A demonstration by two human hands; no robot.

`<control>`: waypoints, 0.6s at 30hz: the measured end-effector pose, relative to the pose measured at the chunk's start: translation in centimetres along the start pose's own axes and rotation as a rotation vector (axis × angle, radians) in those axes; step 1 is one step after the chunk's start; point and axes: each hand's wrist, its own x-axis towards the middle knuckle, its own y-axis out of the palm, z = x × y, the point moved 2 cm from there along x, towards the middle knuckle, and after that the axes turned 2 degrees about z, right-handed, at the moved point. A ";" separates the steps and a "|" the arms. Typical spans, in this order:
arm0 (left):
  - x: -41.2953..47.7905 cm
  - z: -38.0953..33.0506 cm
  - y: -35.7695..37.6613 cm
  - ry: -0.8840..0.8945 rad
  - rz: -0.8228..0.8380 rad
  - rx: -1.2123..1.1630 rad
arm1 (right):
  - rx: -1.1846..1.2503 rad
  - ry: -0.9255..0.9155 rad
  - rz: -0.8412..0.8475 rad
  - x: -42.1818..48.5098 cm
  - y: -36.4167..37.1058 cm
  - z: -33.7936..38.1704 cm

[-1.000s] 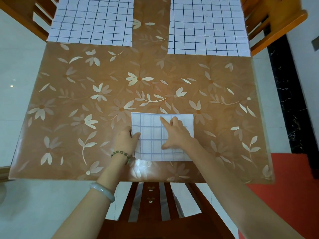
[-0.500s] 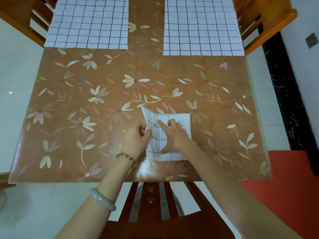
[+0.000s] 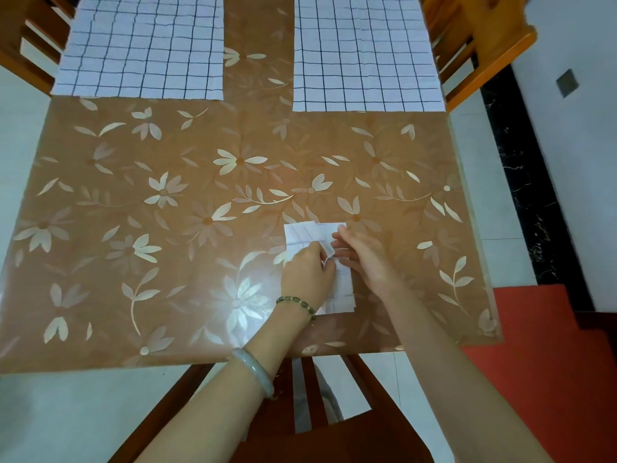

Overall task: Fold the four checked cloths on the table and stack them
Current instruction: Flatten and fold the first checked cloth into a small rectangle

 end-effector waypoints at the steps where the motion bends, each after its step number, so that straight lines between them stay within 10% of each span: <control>1: 0.2 0.0 0.7 -0.001 0.017 0.013 | -0.024 -0.012 0.003 0.0 0.0 0.0; 13: 4.4 4.5 -1.4 0.174 -0.055 -0.036 | -0.345 -0.057 -0.175 1.4 -0.2 -1.1; 18: 9.3 6.7 -3.0 0.238 0.190 0.143 | -0.380 -0.043 -0.182 2.1 -0.6 -1.1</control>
